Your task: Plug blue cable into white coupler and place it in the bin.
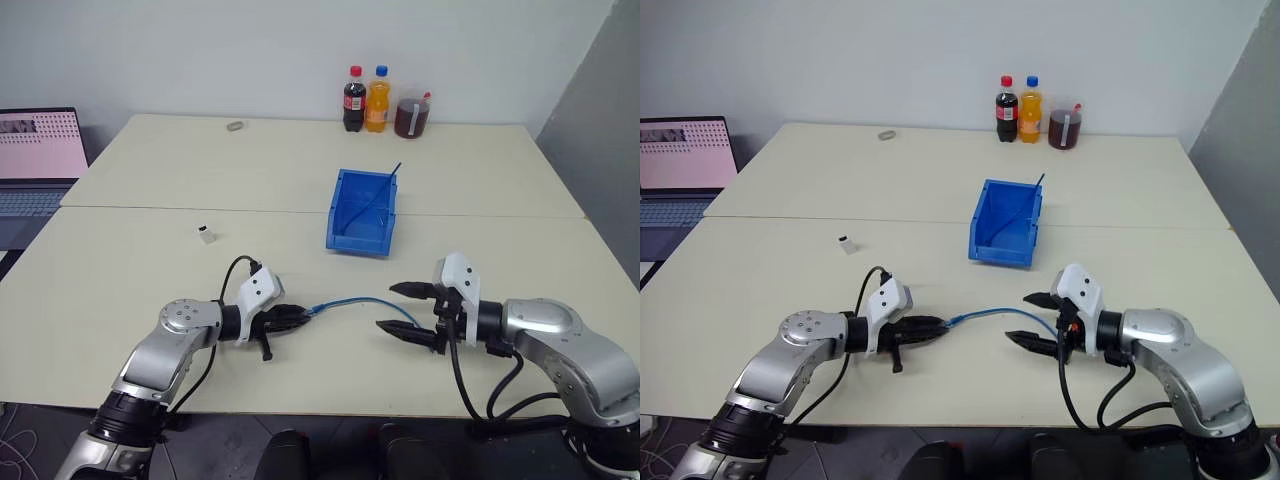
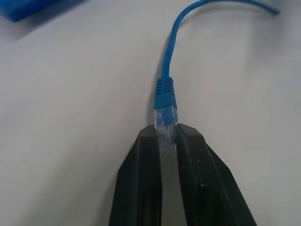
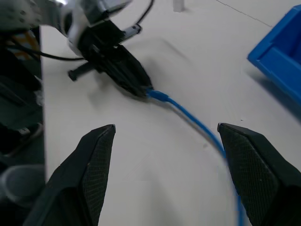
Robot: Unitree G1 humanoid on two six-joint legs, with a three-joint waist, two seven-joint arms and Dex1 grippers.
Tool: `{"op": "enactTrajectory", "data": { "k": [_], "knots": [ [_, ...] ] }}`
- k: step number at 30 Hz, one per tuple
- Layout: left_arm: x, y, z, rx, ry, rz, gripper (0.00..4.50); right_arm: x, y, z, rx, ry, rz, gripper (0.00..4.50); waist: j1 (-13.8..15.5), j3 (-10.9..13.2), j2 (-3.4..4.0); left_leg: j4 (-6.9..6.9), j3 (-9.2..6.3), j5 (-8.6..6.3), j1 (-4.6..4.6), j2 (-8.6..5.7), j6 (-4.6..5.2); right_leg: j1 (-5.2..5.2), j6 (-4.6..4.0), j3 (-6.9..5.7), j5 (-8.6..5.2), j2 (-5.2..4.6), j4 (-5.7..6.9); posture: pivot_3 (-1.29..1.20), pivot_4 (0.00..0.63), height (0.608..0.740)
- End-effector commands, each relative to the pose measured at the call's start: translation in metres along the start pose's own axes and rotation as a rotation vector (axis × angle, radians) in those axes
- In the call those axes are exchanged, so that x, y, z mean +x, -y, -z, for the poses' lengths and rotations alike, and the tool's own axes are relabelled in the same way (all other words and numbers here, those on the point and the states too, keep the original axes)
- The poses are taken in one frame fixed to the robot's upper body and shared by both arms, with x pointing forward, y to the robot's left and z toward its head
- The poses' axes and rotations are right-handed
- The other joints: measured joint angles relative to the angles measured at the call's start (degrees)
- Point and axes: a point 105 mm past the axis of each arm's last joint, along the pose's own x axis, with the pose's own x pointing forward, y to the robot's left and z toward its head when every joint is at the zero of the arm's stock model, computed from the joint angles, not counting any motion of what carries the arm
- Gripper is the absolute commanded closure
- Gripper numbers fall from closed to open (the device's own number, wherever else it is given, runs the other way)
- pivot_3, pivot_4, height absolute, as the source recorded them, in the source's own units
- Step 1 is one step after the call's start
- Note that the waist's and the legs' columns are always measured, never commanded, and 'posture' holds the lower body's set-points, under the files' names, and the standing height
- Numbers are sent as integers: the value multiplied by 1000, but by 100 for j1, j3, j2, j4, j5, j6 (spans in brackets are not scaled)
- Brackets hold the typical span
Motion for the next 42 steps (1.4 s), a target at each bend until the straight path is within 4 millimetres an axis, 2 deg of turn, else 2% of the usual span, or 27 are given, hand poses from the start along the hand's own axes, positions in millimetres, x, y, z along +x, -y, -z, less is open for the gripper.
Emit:
{"op": "enactTrajectory", "data": {
  "k": [1, 5, 10, 16, 29, 32, 35, 42],
  "knots": [
    [-3, 2, -49, 63, 140, 25, 4315, -1, -13, -13, 28, 62, -40, 820, -10, 4, -7, 0, -1, 0, 0, 0, 0, 0, 0, 0, 0, 1, 0, 0, 150, 740],
    [-3, 6, -85, 54, 257, 74, 4315, 5, -5, -18, 124, 140, 21, 820, -41, 4, -7, -3, 3, 0, 7, 1, 0, 1, 1, 2, 0, 8, 1, 0, 150, 740],
    [-7, 15, -102, 11, 315, 142, 4315, 9, 6, -33, 199, 258, 64, 820, -50, 5, -5, -7, 3, 0, 6, 2, -1, -2, 0, 9, -1, 11, 0, 0, 150, 740],
    [-11, 21, -107, -66, 352, 185, 4315, 12, 10, -58, 287, 397, 16, 820, -43, 8, -7, -6, 3, 0, 6, 3, -1, -3, 0, 9, -1, 9, 0, 0, 150, 740],
    [-12, 26, -111, -92, 365, 201, 4315, 29, 14, -75, 383, 463, -57, 820, -41, 8, -5, -9, 5, 0, 3, 2, 0, -5, 0, 12, -1, 8, -4, 0, 150, 740],
    [-12, 27, -111, -95, 364, 200, 4315, 29, 14, -77, 395, 472, -69, 1342, -42, 9, -5, -10, 5, 0, 2, 2, 0, -5, 0, 12, -1, 8, -5, 0, 150, 740],
    [-12, 27, -111, -95, 360, 197, 4315, 29, 13, -77, 397, 464, -86, 2147, -42, 9, -5, -10, 5, 0, 2, 2, -1, -5, 0, 13, -1, 8, -5, 0, 150, 740],
    [-13, 27, -108, -95, 349, 195, 4315, 29, 9, -77, 397, 462, -114, 3704, -43, 9, -5, -11, 5, 0, 2, 3, -1, -6, 0, 13, -1, 8, -6, 0, 150, 740]
  ]
}}
